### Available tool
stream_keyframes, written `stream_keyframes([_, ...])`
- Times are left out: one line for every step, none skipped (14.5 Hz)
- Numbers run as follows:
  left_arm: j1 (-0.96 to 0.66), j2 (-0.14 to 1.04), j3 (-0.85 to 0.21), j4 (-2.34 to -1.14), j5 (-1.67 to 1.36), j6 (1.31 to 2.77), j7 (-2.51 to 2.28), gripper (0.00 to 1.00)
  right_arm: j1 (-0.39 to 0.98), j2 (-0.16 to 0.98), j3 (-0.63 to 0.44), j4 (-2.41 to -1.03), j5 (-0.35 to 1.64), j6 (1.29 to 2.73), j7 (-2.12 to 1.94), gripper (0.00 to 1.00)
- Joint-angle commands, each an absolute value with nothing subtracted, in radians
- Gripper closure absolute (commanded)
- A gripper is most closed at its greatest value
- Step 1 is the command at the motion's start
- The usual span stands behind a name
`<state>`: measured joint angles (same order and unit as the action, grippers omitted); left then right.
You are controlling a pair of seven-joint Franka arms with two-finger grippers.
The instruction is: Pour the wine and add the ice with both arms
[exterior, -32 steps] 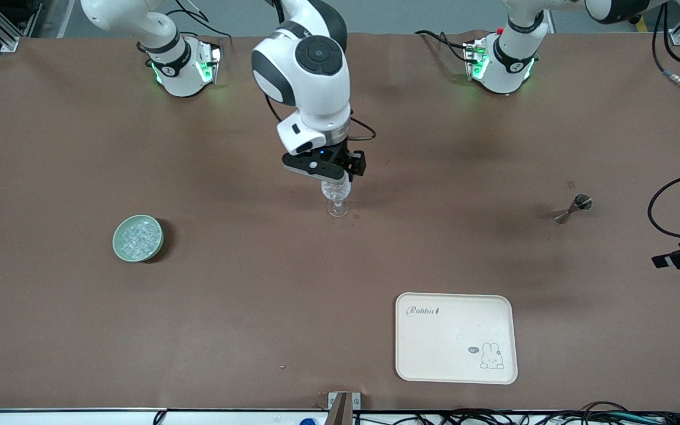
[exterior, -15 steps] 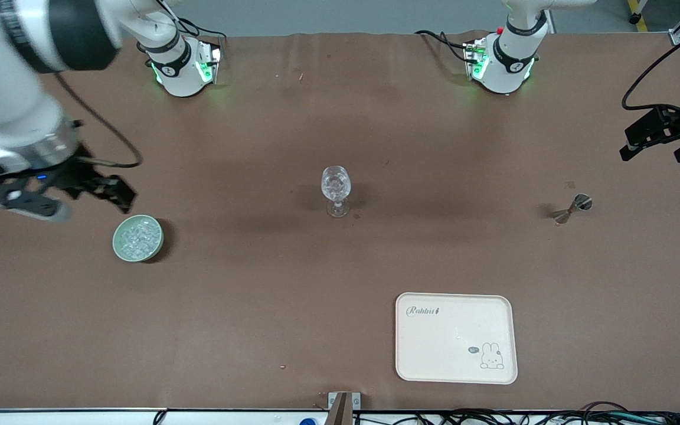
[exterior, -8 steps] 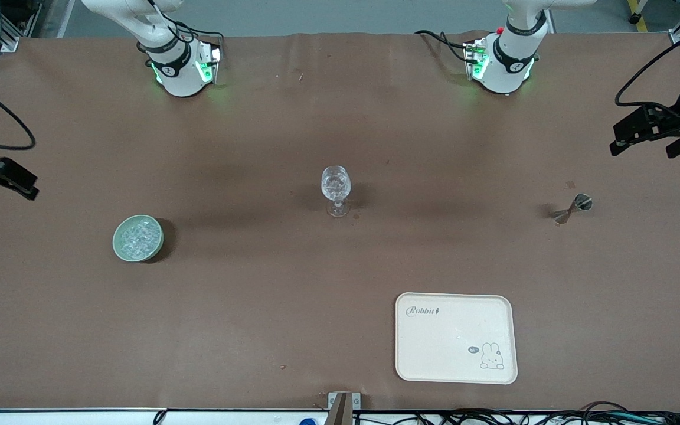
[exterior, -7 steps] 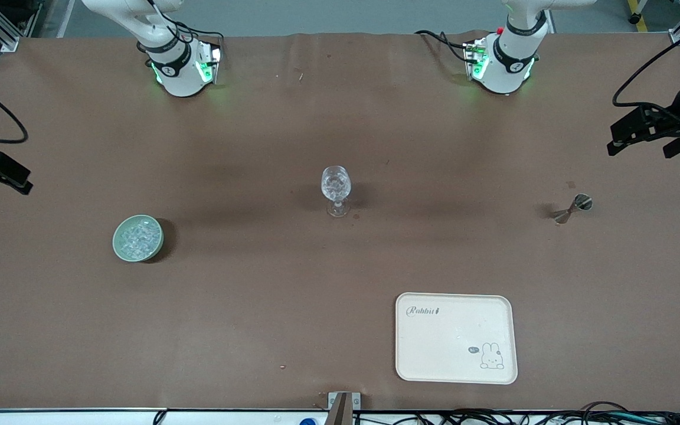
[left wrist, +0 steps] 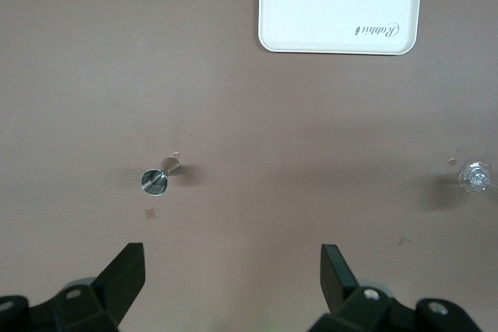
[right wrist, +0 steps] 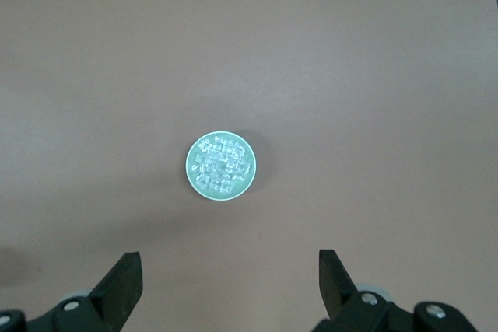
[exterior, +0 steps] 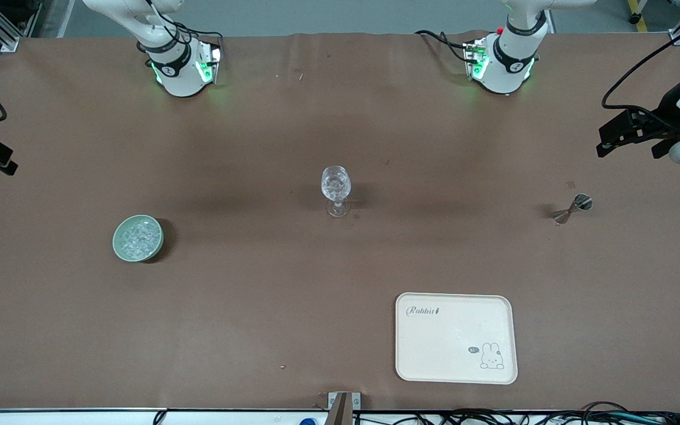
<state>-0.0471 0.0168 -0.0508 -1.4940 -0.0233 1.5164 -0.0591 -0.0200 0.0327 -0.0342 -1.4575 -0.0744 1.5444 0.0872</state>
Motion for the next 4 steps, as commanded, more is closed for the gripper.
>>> stream_keyframes([-0.043,-0.001,-0.061,-1.519,-0.003,1.548,-0.069,0.01,-0.058,0.008,0.012,-1.486,-0.06,1.558,0.087,0.0])
stream_keyframes([-0.044,-0.002,-0.061,-1.519,-0.003,1.551,-0.069,0.01,-0.066,0.008,0.012,-1.486,-0.06,1.563,0.086,0.0])
stream_keyframes([-0.043,-0.002,-0.061,-1.519,0.005,1.552,-0.069,0.01,-0.086,0.008,0.024,-1.489,-0.06,1.552,0.087,0.0])
stream_keyframes([-0.043,-0.002,-0.061,-1.52,0.005,1.557,-0.069,0.01,-0.109,-0.003,0.061,-1.518,-0.06,1.551,0.087,0.0])
